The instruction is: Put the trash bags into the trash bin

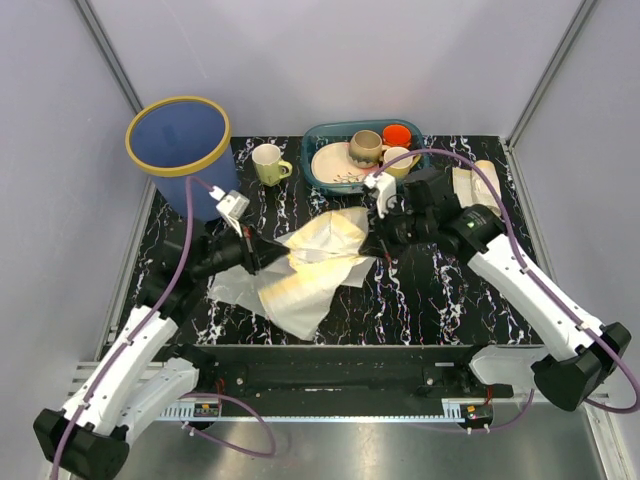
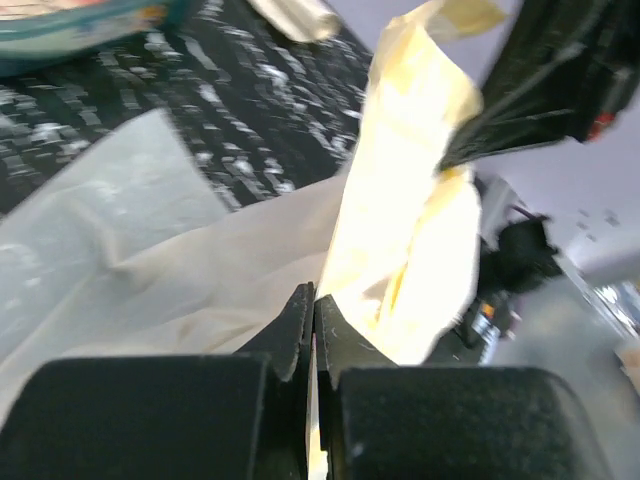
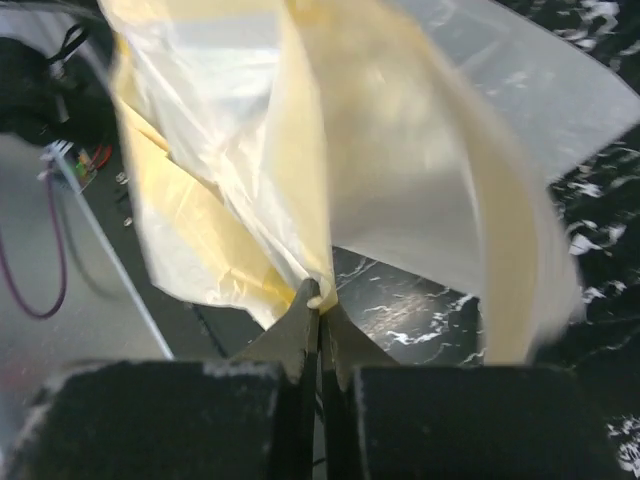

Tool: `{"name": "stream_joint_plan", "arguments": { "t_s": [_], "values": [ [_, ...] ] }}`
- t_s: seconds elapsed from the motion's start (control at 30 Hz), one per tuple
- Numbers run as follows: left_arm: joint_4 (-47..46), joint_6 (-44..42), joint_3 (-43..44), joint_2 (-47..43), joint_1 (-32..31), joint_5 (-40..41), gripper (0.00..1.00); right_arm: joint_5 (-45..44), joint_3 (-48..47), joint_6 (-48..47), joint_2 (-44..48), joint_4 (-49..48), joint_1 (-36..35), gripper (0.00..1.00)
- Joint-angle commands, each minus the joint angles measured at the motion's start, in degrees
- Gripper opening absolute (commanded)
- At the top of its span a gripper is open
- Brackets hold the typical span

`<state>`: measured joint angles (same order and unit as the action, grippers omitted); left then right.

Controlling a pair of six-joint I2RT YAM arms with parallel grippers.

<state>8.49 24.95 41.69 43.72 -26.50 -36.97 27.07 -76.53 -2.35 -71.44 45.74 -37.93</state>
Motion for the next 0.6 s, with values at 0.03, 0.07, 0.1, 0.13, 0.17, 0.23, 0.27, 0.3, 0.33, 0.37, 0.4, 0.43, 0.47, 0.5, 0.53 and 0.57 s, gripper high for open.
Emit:
{"name": "stream_joint_plan", "arguments": {
  "t_s": [0.03,0.07,0.1,0.13,0.17,0.23,0.27,0.3,0.33,0.37,0.4,0.43,0.47,0.5,0.53,0.57],
  "values": [
    [8.5,-7.5,7.3,1.0,9.4,9.9,0.00,-6.2,2.4,-3.4,4.1,4.3,5.3,0.00],
    [9.0,-9.1,8.2,1.6,11.1,12.0,0.00,-6.9,2.9,-3.6,4.9,4.2,5.4,0.00],
    [9.2,-9.6,8.9,2.7,12.0,12.4,0.00,-7.1,3.8,-3.9,5.4,3.8,5.4,0.00],
    [8.9,-9.9,10.2,3.2,12.6,12.4,0.00,-7.5,4.2,-4.2,5.8,3.5,5.5,0.00],
    [8.3,-10.4,10.7,3.6,13.6,12.0,0.00,-8.6,4.4,-4.2,6.1,3.1,5.5,0.00],
    [5.5,-10.4,11.4,4.1,13.7,9.4,0.00,-8.5,4.2,-4.9,6.1,1.8,5.4,0.00],
    [4.5,-9.8,11.6,4.3,13.7,4.2,0.00,-7.6,4.0,-4.9,6.1,1.0,5.5,0.00],
    [3.7,-8.8,11.7,4.8,13.6,1.8,0.00,-6.9,3.4,-5.1,6.1,-0.6,5.5,0.00],
    [1.6,-7.9,11.7,5.0,13.4,-0.4,0.00,-6.2,3.1,-5.5,6.0,-1.5,5.4,0.00],
    [0.7,-7.2,11.7,5.1,12.5,-3.9,0.00,-4.7,2.3,-5.5,5.4,-2.3,5.4,0.00],
    [0.0,-7.4,11.7,5.1,11.7,-4.5,0.00,-4.0,1.8,-5.6,5.0,-3.5,5.4,0.00],
    [-0.1,-7.6,11.8,4.8,10.7,-4.6,0.00,-3.3,1.3,-5.4,4.5,-4.0,5.4,0.00],
    [-0.1,-7.9,11.8,4.7,9.2,-5.5,0.00,-1.3,0.3,-5.4,3.7,-4.4,5.4,0.00],
    [-0.1,-7.5,11.7,5.0,9.1,-6.4,0.00,-0.4,0.0,-5.0,3.5,-5.8,5.5,0.00],
    [0.8,-6.8,11.7,5.1,9.1,-7.0,0.14,1.0,-0.2,-4.3,3.4,-6.5,5.5,0.00],
    [3.0,-6.1,11.7,5.1,9.7,-6.0,0.33,1.6,-0.5,-4.0,3.2,-7.0,5.5,0.00]
  ]
}}
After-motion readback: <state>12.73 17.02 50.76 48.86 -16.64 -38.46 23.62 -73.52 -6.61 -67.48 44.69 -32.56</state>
